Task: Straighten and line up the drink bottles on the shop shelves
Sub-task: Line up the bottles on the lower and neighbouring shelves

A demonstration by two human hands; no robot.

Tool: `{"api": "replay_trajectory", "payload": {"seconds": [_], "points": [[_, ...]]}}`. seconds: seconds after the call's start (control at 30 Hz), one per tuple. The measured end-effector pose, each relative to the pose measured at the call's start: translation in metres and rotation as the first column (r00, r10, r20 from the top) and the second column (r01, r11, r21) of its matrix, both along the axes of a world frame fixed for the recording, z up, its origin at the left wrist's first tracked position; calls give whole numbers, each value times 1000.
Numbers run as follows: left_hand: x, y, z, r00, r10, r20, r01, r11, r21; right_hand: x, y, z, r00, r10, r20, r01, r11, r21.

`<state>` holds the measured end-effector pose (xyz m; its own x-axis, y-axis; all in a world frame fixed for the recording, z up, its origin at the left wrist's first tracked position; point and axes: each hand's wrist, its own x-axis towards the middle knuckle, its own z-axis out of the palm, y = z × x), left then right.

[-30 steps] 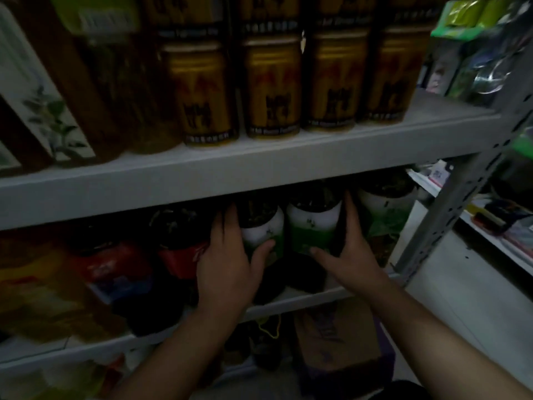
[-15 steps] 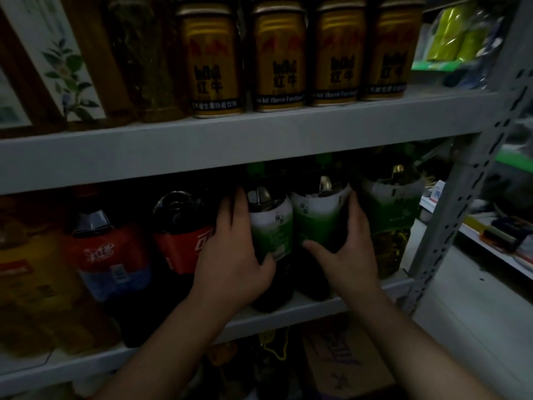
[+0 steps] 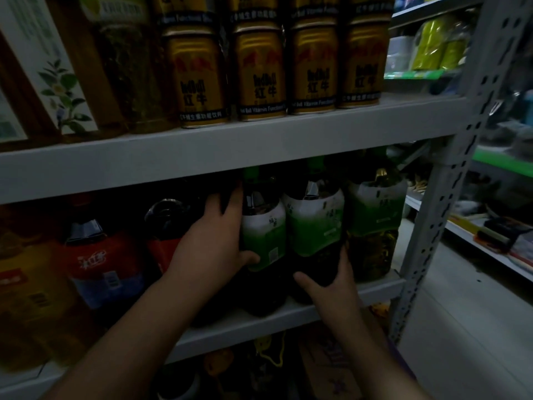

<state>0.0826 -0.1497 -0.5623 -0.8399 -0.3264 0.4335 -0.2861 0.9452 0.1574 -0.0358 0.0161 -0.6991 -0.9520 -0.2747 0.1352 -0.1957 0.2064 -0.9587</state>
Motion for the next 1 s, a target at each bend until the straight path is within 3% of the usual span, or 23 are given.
{"api": "replay_trajectory", "payload": {"seconds": [0.1, 0.2, 0.3, 0.5, 0.73, 0.8, 0.9, 1.0], "points": [[-4, 7, 9, 997, 70, 45, -69, 997, -23, -2, -5, 0, 994, -104, -32, 104, 994, 21], [-2, 12, 11, 994, 102, 42, -95, 985, -143, 5, -15, -2, 965, -245, -92, 248, 968, 26], [-2, 15, 9, 995, 99, 2, -97, 978, -187, 7, -18, -10, 947, -274, -166, 289, 955, 70], [-8, 15, 3, 1000, -6, 2, 6, 999, 37, 1, -12, -26, 957, -167, -236, 211, 961, 177], [-8, 14, -3, 999, 6, -47, -4, 999, 38, -5, -9, -34, 952, -176, -250, 249, 921, 301], [-6, 15, -5, 998, 5, -56, -4, 1000, 20, 6, -8, -36, 874, -201, -443, 345, 898, 273], [-6, 16, -7, 997, -9, -82, 6, 1000, -31, 16, -9, -32, 609, -186, -771, 345, 938, 46], [-7, 19, -10, 995, 27, -99, -36, 996, -87, 20, -11, 0, 593, -184, -784, 126, 983, -136]]}}
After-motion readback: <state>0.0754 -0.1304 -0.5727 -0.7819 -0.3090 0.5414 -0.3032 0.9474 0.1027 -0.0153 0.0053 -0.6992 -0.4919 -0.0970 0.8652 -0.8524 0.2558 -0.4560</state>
